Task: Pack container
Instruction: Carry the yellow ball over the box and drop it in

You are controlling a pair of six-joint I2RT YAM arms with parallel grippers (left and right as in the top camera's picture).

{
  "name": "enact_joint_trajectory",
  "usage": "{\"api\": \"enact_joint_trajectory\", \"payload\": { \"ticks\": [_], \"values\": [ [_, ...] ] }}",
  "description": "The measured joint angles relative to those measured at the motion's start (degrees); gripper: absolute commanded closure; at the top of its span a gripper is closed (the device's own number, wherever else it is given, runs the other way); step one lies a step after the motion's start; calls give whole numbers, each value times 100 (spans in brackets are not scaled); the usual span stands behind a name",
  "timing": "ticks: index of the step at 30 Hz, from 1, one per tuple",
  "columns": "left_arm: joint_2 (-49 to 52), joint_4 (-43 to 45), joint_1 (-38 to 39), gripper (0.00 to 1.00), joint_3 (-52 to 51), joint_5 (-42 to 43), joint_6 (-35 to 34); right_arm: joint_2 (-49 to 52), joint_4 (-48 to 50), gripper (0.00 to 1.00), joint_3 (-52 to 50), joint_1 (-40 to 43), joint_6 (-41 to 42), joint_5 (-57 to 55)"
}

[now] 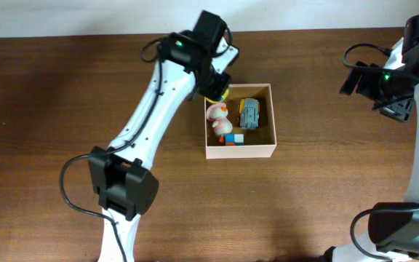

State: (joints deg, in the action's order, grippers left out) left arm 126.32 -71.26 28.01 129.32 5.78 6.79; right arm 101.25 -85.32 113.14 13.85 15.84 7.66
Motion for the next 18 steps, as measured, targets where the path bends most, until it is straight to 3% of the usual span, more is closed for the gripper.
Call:
{"api": "enact_joint_trajectory", "payload": {
  "ticks": [8,9,11,13,15,18],
  "values": [
    [0,824,199,61,-570,-2,2,0,2,1,0,0,0,0],
    [0,835,212,57,-570,-2,2,0,2,1,0,0,2,0],
    [0,855,256,31,-575,-2,28,0,0,1,0,0,0,0],
    [0,852,295,16,-575,-2,13,0,0,1,0,0,0,0],
    [2,855,308,8,-575,0,0,0,2,1,0,0,-2,0],
    [0,846,306,7,-575,-24,-20,0,0,1,0,0,0,0]
  ]
}}
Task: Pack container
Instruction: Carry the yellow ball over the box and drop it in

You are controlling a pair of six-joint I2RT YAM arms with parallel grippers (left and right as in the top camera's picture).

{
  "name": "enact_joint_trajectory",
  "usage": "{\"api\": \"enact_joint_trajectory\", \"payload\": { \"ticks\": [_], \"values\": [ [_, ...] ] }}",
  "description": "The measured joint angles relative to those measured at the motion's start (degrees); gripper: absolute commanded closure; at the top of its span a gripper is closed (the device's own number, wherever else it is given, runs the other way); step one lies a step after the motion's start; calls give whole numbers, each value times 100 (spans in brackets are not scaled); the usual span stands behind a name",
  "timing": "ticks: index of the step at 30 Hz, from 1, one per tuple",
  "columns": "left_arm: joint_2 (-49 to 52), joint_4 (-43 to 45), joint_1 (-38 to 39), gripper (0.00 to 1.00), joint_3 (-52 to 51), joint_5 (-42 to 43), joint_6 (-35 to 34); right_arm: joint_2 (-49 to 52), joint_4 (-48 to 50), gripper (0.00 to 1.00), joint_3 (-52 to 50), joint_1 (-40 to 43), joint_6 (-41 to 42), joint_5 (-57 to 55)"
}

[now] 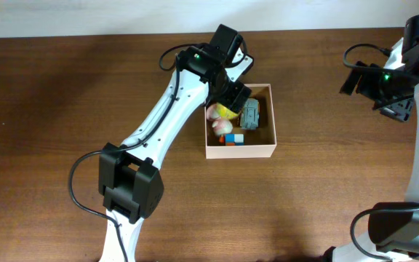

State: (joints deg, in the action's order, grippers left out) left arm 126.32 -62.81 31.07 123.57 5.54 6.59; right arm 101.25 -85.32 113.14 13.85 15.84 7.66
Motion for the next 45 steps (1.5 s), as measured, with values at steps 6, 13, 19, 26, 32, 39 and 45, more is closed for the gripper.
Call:
{"api": "enact_joint_trajectory", "payload": {
  "ticks": [6,13,19,26,32,39,45],
  "values": [
    [0,-555,-68,7,282,-404,2,0,2,1,0,0,-2,0],
    [-103,-1740,-595,7,1213,-968,-105,0,0,1,0,0,-4,0],
    [-258,-2704,-1591,6,1202,-1040,-472,0,2,1,0,0,0,0],
    [-260,-2570,-2645,9,116,-411,-632,0,0,1,0,0,2,0],
    [-258,-1574,-2800,19,-1285,-208,-673,0,2,1,0,0,0,-2],
    [-258,-560,-2627,19,-2090,-186,-667,0,2,1,0,0,-2,-11],
    [-258,-527,-2485,19,-2297,-184,-686,0,4,1,0,0,-4,-24]
  ]
}}
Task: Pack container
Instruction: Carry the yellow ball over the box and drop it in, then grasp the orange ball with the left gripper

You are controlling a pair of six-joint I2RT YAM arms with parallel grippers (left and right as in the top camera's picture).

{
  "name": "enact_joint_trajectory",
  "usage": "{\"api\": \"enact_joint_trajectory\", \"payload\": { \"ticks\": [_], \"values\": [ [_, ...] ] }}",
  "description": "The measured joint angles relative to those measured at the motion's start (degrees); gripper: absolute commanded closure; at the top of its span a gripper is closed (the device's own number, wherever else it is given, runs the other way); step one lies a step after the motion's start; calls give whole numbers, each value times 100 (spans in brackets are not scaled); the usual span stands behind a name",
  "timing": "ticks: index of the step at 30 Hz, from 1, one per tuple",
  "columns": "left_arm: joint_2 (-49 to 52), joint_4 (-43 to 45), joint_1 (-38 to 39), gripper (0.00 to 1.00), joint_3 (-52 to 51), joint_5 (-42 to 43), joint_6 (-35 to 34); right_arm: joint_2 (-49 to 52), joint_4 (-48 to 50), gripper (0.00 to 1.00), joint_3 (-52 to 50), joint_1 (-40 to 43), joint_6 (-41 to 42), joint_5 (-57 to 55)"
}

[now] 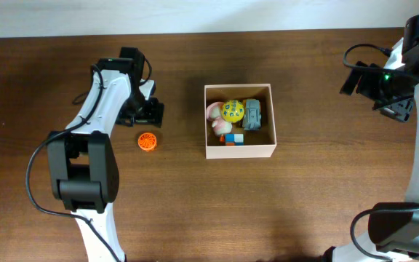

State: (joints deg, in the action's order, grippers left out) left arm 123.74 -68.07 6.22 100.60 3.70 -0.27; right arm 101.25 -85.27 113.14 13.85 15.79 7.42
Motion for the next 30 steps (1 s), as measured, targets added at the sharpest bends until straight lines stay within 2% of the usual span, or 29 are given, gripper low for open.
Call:
{"api": "enact_joint_trajectory", "payload": {
  "ticks": [8,19,30],
  "values": [
    [0,332,2,20,-695,-2,-2,0,44,1,0,0,4,0],
    [0,507,4,44,-1010,-2,-44,0,44,1,0,0,4,0],
    [0,511,4,50,-1010,-2,-46,0,44,1,0,0,2,0]
  ]
}}
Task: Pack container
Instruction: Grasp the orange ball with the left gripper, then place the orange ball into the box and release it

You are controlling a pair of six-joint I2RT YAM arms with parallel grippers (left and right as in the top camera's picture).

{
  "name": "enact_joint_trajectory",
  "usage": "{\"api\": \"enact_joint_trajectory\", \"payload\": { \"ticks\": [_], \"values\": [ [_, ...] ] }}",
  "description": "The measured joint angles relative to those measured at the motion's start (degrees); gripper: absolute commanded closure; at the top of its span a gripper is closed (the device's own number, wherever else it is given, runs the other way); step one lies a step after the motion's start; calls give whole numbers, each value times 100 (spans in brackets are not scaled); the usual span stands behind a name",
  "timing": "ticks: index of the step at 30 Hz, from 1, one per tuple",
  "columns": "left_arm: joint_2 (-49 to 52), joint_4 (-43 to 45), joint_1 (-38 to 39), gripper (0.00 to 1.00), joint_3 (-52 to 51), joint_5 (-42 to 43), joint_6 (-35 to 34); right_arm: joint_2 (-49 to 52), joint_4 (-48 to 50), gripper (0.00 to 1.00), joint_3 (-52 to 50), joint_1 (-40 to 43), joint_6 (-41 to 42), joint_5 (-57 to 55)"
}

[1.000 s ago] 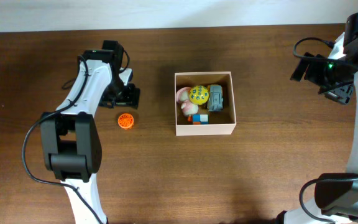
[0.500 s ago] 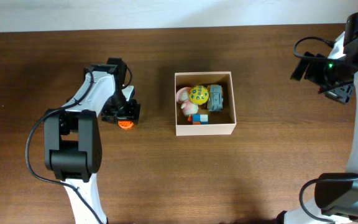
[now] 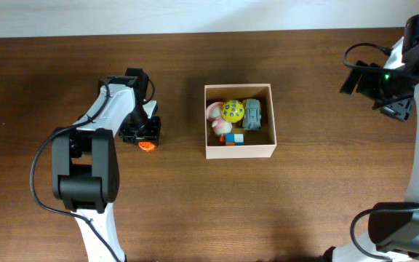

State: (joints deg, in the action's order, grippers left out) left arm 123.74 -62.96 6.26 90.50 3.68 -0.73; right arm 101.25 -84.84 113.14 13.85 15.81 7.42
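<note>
The open cardboard box stands mid-table. Inside lie a yellow ball, a grey toy, a pink toy and small blue and orange blocks. A small orange object rests on the table left of the box. My left gripper is right over it, covering its upper part, and its jaws look spread. My right gripper hangs at the far right, away from the box; its jaws are not readable.
Dark wooden table with a white wall along the far edge. The left arm's links stretch from the lower left up to the gripper. The right arm's base stands at the lower right corner.
My left gripper has moved a little toward the near side, from just above the orange object to right over it, now hiding its upper part. The right arm has not moved.
My left gripper held a yellow ball at the box's far left corner, then over the box interior. A moment later the ball lay in the box and the gripper was far left beside an orange object. Now it covers that object.
</note>
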Motion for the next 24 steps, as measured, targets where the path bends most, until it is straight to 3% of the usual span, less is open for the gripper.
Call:
{"api": "enact_joint_trajectory", "payload": {
  "ticks": [6,14,18,24],
  "values": [
    [0,-734,0,55,420,22,0,0,0,1,0,0,0,0],
    [0,-1875,186,58,2855,175,9,0,0,1,0,0,0,0],
    [-20,-1899,723,58,3694,238,90,0,0,1,0,0,-4,0],
    [-42,-1355,1823,58,3801,310,118,0,2,1,0,0,-2,0]
  ]
}}
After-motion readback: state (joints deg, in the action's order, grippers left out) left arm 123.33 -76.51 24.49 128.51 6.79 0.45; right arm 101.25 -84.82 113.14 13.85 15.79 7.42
